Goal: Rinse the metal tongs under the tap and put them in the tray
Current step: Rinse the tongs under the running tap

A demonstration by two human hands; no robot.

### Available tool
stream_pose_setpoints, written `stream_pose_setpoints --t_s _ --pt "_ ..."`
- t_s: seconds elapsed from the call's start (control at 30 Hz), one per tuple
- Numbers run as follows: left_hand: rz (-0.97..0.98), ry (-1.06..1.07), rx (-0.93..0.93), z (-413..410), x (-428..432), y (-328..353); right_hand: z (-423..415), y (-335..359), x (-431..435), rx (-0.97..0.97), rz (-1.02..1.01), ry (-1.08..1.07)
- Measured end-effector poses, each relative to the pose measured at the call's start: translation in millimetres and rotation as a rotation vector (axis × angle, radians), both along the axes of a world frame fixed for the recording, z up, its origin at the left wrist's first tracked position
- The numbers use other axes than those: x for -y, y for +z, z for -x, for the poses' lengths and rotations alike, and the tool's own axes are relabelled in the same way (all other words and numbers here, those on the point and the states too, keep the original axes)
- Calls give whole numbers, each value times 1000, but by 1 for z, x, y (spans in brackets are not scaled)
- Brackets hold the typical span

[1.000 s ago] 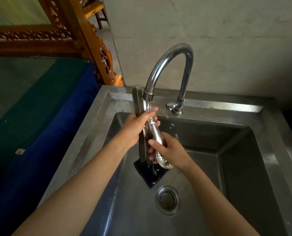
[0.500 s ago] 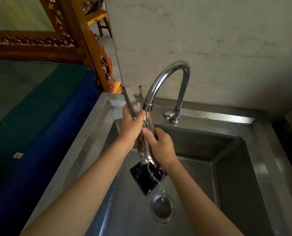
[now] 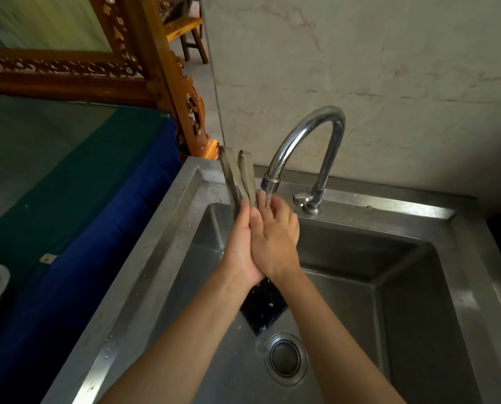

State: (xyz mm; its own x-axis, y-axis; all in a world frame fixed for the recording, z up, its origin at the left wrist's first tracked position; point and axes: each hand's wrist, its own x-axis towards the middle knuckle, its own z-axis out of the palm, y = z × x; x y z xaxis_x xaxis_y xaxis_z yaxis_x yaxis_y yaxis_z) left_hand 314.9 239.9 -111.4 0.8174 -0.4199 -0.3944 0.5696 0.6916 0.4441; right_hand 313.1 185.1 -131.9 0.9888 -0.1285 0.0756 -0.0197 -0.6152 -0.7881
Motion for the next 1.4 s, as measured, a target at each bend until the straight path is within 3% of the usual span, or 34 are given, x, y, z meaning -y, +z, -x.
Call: stream_pose_setpoints --t_s 0.13,0.23,0.37,0.5,0.67,0.77,0.87,1.0,1.17,1.23,1.4 --pt "-166 55 22 1 0 3 4 -9 1 -43 -71 197" --pt "-137 16 -48 10 7 3 0 -10 12 -105 -141 124" --pt "-188 150 -31 9 5 -7 15 -15 3 -94 -38 236" --pt "-233 66 -19 15 2 -11 16 -21 7 -152 -53 181" --pt "-616 51 207 17 -1 -13 19 -22 7 -149 -57 181" --pt "-463 34 204 12 3 -24 18 -22 3 -138 -16 219" --pt "-555 65 187 16 3 -20 18 -24 5 -158 -41 168" --pt "-67 84 -47 12 4 -31 15 -24 5 -172 -9 190" --pt "-65 -17 -58 7 0 -33 24 -24 10 -93 103 236" --pt "-52 -62 -56 2 -1 -34 28 -23 12 -52 -37 134" --pt "23 18 -127 -7 6 -41 15 -14 26 181 -664 -481"
